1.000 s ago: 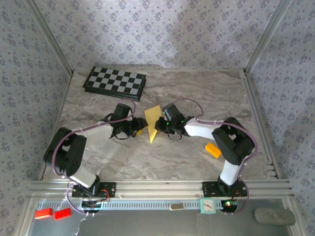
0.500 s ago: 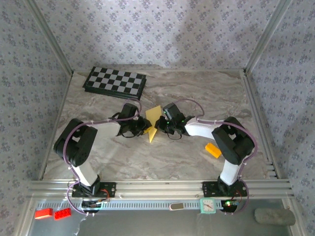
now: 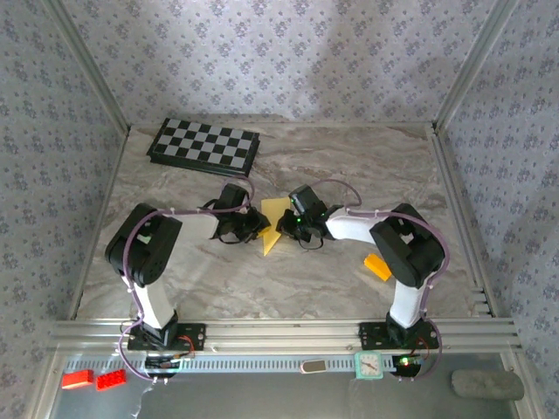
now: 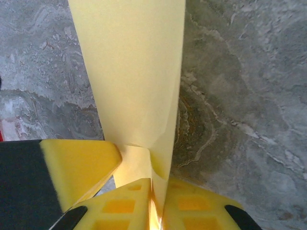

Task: Fold a paper plane with a square sheet of paper (pick it up from the middle)
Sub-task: Fold the wing for the fifth time at the center of the table.

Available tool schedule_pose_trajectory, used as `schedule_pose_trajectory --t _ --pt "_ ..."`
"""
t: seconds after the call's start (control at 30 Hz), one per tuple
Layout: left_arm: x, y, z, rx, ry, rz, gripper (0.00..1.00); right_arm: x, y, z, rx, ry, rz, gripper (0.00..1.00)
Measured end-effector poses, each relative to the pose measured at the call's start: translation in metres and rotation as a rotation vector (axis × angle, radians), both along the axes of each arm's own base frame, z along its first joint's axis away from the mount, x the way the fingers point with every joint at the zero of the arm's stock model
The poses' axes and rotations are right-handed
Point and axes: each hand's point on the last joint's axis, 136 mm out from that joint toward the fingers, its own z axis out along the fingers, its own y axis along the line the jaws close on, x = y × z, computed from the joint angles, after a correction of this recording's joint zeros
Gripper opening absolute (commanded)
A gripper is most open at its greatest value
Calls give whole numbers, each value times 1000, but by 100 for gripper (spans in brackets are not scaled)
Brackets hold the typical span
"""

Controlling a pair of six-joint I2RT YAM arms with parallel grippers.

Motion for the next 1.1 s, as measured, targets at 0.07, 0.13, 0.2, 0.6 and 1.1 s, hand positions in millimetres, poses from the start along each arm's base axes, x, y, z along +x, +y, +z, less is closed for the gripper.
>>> schedule_pose_trajectory --t 0.07,0.13,0.2,0.6,1.1 --pt "0 0 -3 6 13 -2 14 0 0 1 8 7 1 20" --pt "1 -1 -3 12 21 -7 14 2 -2 1 16 14 -5 23" --pt "1 -2 -3 24 28 -21 13 5 -5 2 26 21 -12 26" --pt "-5 0 -7 76 37 -101 12 34 -26 0 110 88 -45 32" --pt "-7 0 -6 82 35 -136 12 25 -19 -1 173 168 16 21"
